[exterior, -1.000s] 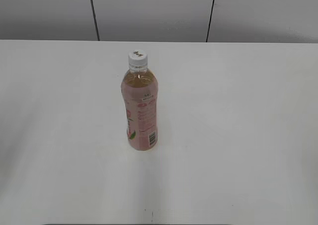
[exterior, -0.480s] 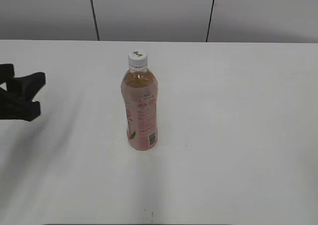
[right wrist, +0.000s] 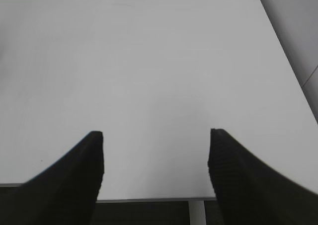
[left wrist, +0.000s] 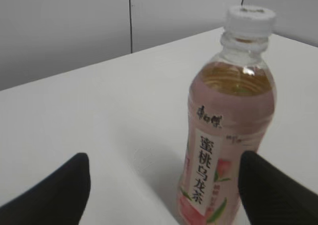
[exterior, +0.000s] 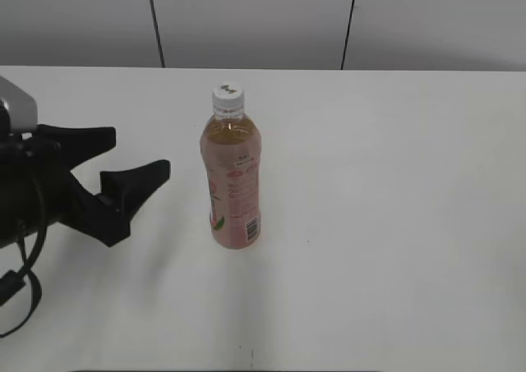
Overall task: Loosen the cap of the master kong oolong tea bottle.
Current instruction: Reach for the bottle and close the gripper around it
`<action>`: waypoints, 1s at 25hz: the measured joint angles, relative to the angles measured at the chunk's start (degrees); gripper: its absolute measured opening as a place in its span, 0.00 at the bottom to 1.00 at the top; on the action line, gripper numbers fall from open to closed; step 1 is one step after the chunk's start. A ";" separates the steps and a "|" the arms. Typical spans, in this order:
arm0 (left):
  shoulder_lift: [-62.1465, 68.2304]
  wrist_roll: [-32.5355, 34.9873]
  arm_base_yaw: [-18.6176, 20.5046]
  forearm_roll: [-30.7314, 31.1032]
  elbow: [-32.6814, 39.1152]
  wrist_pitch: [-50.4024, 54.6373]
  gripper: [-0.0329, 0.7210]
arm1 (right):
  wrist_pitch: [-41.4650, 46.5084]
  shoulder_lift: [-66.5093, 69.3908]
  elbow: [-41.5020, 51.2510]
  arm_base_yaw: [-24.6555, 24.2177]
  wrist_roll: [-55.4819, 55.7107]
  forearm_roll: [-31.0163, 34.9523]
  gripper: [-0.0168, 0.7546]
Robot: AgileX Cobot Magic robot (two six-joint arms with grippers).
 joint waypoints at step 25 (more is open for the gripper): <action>27.54 -0.94 -2.25 10.47 -8.68 -17.42 0.84 | -0.33 8.45 -0.06 0.00 0.62 3.02 0.67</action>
